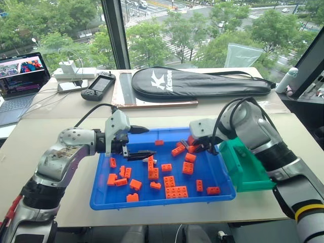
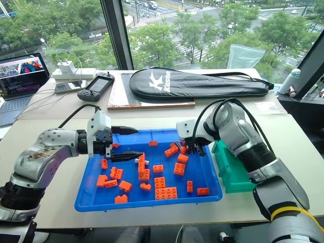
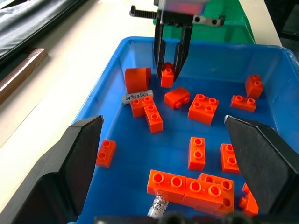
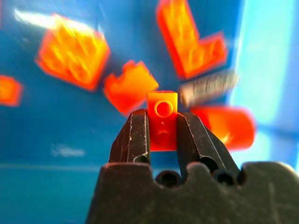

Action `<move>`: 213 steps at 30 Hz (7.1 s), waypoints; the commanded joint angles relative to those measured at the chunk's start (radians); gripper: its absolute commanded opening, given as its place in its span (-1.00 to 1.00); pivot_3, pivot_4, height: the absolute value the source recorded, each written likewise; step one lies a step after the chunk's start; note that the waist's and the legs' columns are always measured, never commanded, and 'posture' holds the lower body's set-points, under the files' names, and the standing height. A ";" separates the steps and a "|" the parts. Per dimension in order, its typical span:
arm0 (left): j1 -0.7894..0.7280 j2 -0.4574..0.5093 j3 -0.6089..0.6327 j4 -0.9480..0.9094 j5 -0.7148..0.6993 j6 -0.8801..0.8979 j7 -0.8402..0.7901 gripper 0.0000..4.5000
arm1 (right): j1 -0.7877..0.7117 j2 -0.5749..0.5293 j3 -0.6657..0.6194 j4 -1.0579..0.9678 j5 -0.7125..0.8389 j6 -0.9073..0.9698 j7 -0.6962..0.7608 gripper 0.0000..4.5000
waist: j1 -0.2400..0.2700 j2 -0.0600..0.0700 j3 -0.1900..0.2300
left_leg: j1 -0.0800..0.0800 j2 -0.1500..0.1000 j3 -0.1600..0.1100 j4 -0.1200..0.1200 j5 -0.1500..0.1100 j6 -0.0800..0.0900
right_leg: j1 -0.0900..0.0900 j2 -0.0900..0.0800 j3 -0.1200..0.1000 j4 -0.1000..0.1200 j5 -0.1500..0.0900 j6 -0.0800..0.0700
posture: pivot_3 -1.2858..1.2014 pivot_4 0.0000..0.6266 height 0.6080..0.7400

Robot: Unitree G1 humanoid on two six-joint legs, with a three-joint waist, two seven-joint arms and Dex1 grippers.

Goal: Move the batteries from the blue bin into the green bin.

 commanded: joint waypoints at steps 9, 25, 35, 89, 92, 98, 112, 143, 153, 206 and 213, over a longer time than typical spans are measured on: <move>-0.020 0.002 0.007 -0.006 0.006 -0.027 -0.013 1.00 | 0.069 0.065 0.002 -0.262 0.149 0.256 -0.050 0.05 | 0.001 0.000 0.000 | 0.000 0.000 0.000 0.001 0.000 0.000 | 0.000 0.000 0.000 0.000 0.000 0.000 | 0.03 -0.52 1.00; -0.004 0.015 -0.005 0.002 0.038 -0.037 -0.020 1.00 | -0.129 0.115 -0.175 -0.008 0.128 0.502 -0.365 0.96 | -0.002 0.000 0.000 | 0.000 -0.001 0.001 -0.003 0.000 0.000 | -0.002 0.000 0.001 0.000 0.000 -0.001 | 0.03 -0.52 1.00; -0.018 0.011 -0.007 0.025 0.051 -0.052 -0.030 1.00 | -0.171 0.075 -0.035 -0.191 0.223 1.149 -0.516 0.96 | 0.006 0.000 0.000 | 0.000 -0.001 0.001 -0.002 0.000 0.000 | -0.002 -0.001 0.001 0.000 0.001 -0.001 | 0.03 -0.52 1.00; -0.040 -0.003 -0.019 0.032 0.074 -0.055 -0.021 1.00 | -0.097 0.168 -0.031 -0.007 0.333 0.918 -0.841 0.11 | -0.002 0.000 0.000 | 0.000 -0.001 0.002 -0.003 0.000 0.000 | -0.003 -0.001 0.002 0.001 0.001 -0.001 | 0.03 -0.52 1.00; -0.042 -0.002 -0.020 0.034 0.075 -0.056 -0.021 1.00 | -0.090 0.171 -0.031 -0.007 0.339 0.928 -0.843 0.54 | -0.001 0.000 0.000 | 0.000 -0.001 0.002 -0.003 0.000 0.000 | -0.003 -0.001 0.002 0.001 0.001 -0.001 | 0.03 -0.52 1.00; -0.043 -0.004 -0.019 0.035 0.077 -0.057 -0.017 1.00 | -0.074 0.179 -0.031 0.011 0.344 0.927 -0.857 0.54 | -0.001 0.000 0.000 | 0.000 -0.001 0.002 -0.003 0.000 0.000 | -0.003 -0.001 0.002 0.001 0.001 -0.001 | 0.03 -0.52 1.00; -0.047 -0.016 -0.018 0.041 0.083 -0.063 -0.015 1.00 | -0.023 0.203 -0.029 0.041 0.343 0.904 -0.893 -0.83 | -0.001 0.000 0.000 | 0.000 -0.001 0.002 -0.003 0.000 0.000 | -0.002 -0.001 0.002 0.001 0.001 -0.001 | 0.03 -0.52 1.00; -0.155 -0.059 0.032 0.100 -0.076 0.016 -0.096 1.00 | 0.239 -0.582 -0.415 -0.202 0.552 0.658 -0.442 -0.90 | 0.014 -0.001 0.001 | -0.004 0.000 0.008 0.001 -0.002 0.002 | -0.002 -0.001 0.002 -0.002 0.001 -0.001 | 0.03 -0.52 1.00; -0.152 -0.028 0.053 0.088 -0.080 0.028 -0.092 1.00 | 0.341 -0.574 -0.386 -0.164 0.507 0.606 -0.475 0.07 | 0.008 0.000 0.001 | -0.004 0.000 0.008 0.002 -0.002 0.002 | -0.003 -0.002 0.003 -0.002 0.001 -0.001 | 0.03 -0.52 1.00; 0.100 0.142 0.248 0.066 -0.078 0.009 -0.038 1.00 | 0.025 0.247 0.030 -0.202 0.458 0.469 -0.578 0.99 | -0.002 0.000 0.002 | -0.005 0.001 0.008 0.001 -0.002 0.002 | -0.015 -0.002 0.006 0.013 0.001 -0.002 | 0.03 -0.52 1.00; 0.093 0.149 0.240 0.067 -0.069 0.018 -0.033 1.00 | 0.037 0.269 0.056 -0.172 0.410 0.407 -0.579 0.99 | -0.003 0.000 0.002 | -0.005 0.001 0.008 0.001 -0.002 0.002 | -0.016 -0.002 0.005 0.013 0.001 -0.002 | 0.03 -0.52 1.00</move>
